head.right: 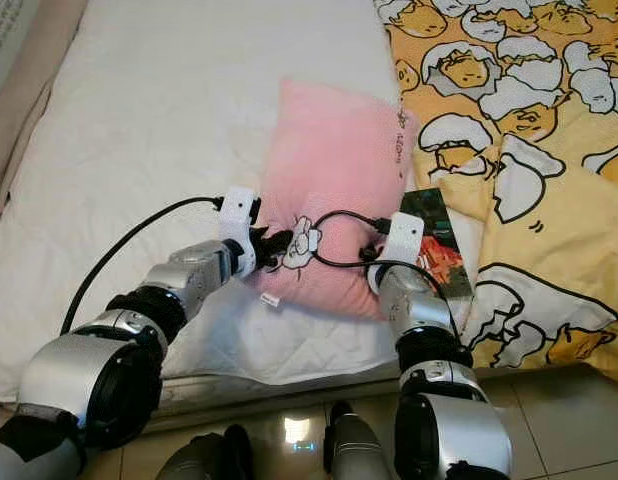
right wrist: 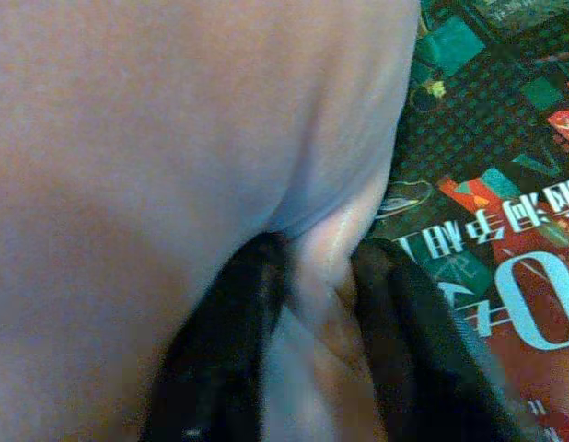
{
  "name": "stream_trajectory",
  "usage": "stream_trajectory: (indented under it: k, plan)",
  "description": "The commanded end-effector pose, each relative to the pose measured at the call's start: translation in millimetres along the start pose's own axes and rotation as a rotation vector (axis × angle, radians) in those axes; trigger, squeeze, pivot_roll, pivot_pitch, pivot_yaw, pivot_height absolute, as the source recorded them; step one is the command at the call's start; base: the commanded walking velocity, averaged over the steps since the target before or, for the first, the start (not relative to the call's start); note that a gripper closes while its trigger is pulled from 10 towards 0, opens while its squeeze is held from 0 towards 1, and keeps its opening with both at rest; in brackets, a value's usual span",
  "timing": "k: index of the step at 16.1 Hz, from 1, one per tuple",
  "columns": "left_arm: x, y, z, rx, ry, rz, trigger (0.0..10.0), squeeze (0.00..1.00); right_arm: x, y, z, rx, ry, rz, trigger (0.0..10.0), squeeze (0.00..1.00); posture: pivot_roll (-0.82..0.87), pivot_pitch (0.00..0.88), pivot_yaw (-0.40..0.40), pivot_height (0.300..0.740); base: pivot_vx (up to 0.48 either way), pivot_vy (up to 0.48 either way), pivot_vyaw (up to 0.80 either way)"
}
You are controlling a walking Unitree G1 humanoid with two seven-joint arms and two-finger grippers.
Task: Clean up the room
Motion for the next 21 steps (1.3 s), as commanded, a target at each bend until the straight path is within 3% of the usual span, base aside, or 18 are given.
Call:
stream_trajectory:
  k: [1,4,7,9,13,16,17,18,20,21]
  plan:
    - [-29,1.2,8.2,-0.025,0.024,-0.093,0.0,0.0,-19,-1.3,-10.8,0.032,0.007,-0.07,0.0,0.0,-0.22,0.192,0.054,0.74,0.0,0.0,0.0]
    - [-26,1.7,4.4,-0.005,0.014,-0.08,0.0,0.0,-24,-1.9,-13.4,0.045,-0.043,-0.105,0.0,0.0,-0.21,0.172,0.046,0.74,0.0,0.0,0.0]
    - [2,0.5,-1.6,0.002,0.035,0.019,0.0,0.0,-5,-4.4,-23.4,0.073,-0.113,-0.056,0.0,0.0,-0.21,0.162,0.038,0.74,0.0,0.0,0.0]
    - [8,0.4,-2.6,0.001,0.024,0.038,0.0,0.0,1,-4.9,-31.5,0.103,-0.15,-0.053,0.0,0.0,-0.2,0.138,0.04,0.74,0.0,0.0,0.0]
    - [27,3.4,-12.4,0.032,0.038,0.126,0.0,0.0,19,-5.6,-40.0,0.141,-0.147,-0.009,0.0,0.0,-0.18,0.092,0.039,0.74,0.0,0.0,0.0]
    - [79,18.1,-37.6,0.103,-0.046,0.313,0.0,0.0,94,7.1,-74.6,0.257,-0.022,0.256,0.0,0.0,-0.17,0.03,0.038,0.74,0.0,0.0,0.0]
    - [111,32.3,-51.1,0.148,-0.127,0.426,0.0,0.0,132,21.6,-89.7,0.313,-0.002,0.391,0.0,0.0,-0.15,0.02,0.037,0.74,0.0,0.0,0.0]
    - [127,41.8,-57.6,0.18,-0.175,0.487,0.0,0.0,148,30.1,-93.0,0.322,0.023,0.467,0.0,0.0,-0.15,0.018,0.037,0.74,0.0,0.0,0.0]
    - [137,47.8,-61.9,0.201,-0.2,0.52,0.0,0.0,158,34.8,-94.7,0.323,0.038,0.513,0.0,0.0,-0.15,0.016,0.037,0.74,0.0,0.0,0.0]
    - [151,59.6,-69.9,0.261,-0.253,0.57,0.0,0.0,170,44.4,-98.4,0.324,0.094,0.594,0.0,0.0,-0.15,0.011,0.037,0.74,0.0,0.0,0.0]
Point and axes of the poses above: a point about 5 cm out from each wrist's last joint towards the gripper, its own y axis pointing back from the gripper into the wrist, its own x axis along the axis of the wrist's last joint, z = x × y, the point moved 3 cm from there along -y, pointing out of the wrist towards the gripper, and after that the axes turned 14 degrees about -y, right-handed, at the moved point
